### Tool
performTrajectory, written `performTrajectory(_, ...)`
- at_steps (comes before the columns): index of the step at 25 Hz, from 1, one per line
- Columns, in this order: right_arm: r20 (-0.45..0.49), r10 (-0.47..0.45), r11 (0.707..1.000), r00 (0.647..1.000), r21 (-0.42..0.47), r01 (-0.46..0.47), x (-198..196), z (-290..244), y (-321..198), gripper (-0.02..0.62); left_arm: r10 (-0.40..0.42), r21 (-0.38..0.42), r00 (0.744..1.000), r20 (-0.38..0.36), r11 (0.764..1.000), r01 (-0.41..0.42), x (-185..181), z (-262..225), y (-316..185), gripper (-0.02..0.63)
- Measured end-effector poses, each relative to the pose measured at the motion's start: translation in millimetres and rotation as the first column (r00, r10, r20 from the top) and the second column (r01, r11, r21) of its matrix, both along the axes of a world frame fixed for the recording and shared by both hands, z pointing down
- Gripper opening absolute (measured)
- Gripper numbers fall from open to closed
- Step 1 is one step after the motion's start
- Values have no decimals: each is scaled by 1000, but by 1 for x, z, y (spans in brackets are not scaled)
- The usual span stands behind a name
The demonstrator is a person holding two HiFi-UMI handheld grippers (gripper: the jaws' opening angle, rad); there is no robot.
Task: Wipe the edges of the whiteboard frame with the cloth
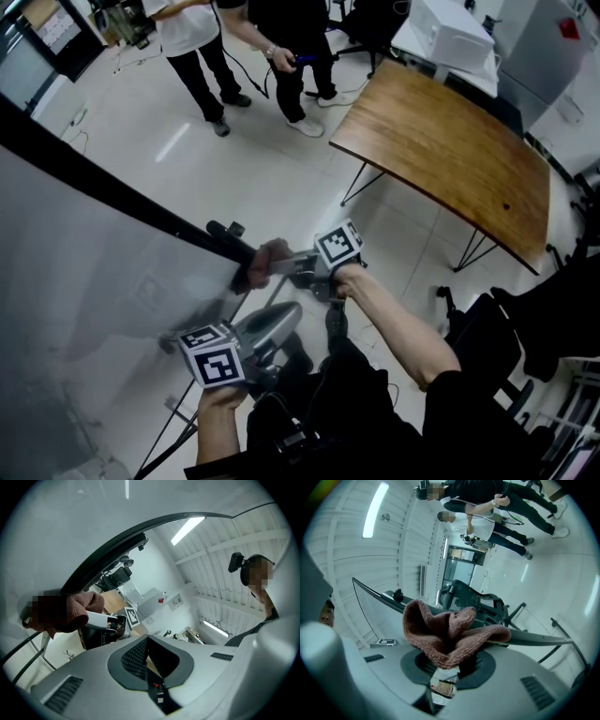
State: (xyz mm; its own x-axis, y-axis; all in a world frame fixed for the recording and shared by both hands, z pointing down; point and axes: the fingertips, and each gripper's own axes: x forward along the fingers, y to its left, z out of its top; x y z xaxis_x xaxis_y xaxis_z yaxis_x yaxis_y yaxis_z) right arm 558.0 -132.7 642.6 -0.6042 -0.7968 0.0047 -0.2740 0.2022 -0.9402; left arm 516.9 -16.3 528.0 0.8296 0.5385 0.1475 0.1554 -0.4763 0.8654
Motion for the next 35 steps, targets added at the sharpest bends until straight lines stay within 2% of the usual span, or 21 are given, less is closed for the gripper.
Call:
performTrajectory(3,58,5,999,998,-39,-3,-5,7,1,77,-5,-7,1000,8,1000,5,0,4,1,-3)
performTrajectory(5,164,26,992,986,-122,-6,-11,14,5,77,-7,-9,1000,13,1000,8,0,6,1,-5)
performTrajectory(6,185,33,990,982,-142,-7,-12,18,5,77,-9,-10,1000,15,1000,9,1,8,1,-5)
performTrajectory(11,190,38,989,981,-145,-10,-13,33,3,77,-15,-14,1000,20,1000,15,3,17,2,-5)
performTrajectory(15,140,32,992,990,-129,-14,-10,46,2,77,-20,-17,999,31,1000,21,3,26,5,-5)
performTrajectory(19,132,40,988,990,-151,-20,-11,62,1,77,-31,-26,998,47,999,32,3,39,3,-5)
performTrajectory(22,161,46,987,986,-162,-19,-14,68,1,77,-40,-37,998,57,998,42,3,45,1,-5)
performTrajectory(26,111,53,983,992,-179,-32,-11,84,0,77,-38,-54,996,81,998,42,2,57,2,-5)
performTrajectory(35,100,71,975,992,-219,-48,-13,110,-1,77,-33,-82,991,132,996,44,-3,80,6,-5)
